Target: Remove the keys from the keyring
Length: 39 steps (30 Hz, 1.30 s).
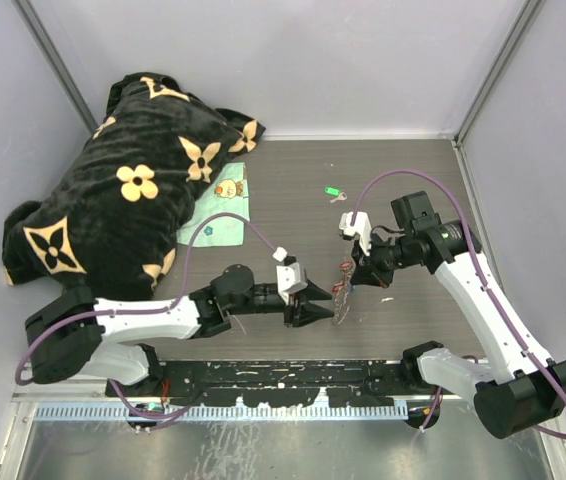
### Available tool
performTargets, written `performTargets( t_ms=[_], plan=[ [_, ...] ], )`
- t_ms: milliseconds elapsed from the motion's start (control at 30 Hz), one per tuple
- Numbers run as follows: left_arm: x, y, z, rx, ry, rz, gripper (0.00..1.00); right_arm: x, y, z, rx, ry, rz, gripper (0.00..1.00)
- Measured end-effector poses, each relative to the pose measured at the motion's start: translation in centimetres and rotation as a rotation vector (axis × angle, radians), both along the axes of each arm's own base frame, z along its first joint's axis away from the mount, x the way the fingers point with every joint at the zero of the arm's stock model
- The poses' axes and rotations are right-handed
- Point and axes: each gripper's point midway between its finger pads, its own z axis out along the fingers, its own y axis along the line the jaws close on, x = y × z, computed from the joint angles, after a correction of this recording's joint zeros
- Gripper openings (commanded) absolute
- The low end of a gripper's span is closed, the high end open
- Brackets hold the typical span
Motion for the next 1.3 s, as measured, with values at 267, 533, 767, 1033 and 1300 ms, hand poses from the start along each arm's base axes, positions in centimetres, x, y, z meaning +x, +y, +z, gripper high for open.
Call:
performTargets(
  t_ms=[267, 533, 767, 1033, 1300],
  plan=[
    [1.5, 2.4, 4.3, -0.122, -0.051, 0.115, 0.41, -0.5, 0.2, 0.5, 0.018, -0.067, 0.087, 0.01],
    [2.8, 1.4, 3.3, -0.131, -0.107, 0.13, 0.4, -0.7, 0.1, 1.4, -0.005, -0.265, 0.25, 0.01],
    [4.4, 0.0, 0.8, -0.127, -0.115, 0.136, 0.37, -0.4, -0.4, 0.7, -0.061, -0.355, 0.38, 0.01],
    [5.0, -1.3, 1.5, -0.17, -0.136, 0.124, 0.34, -0.3, -0.2, 0.6, -0.069, -0.396, 0.44, 0.01],
    [5.2, -1.9, 2.0, -0.182, -0.144, 0.118, 0.3, -0.6, 0.1, 0.7, -0.059, -0.398, 0.46, 0.01]
  ],
)
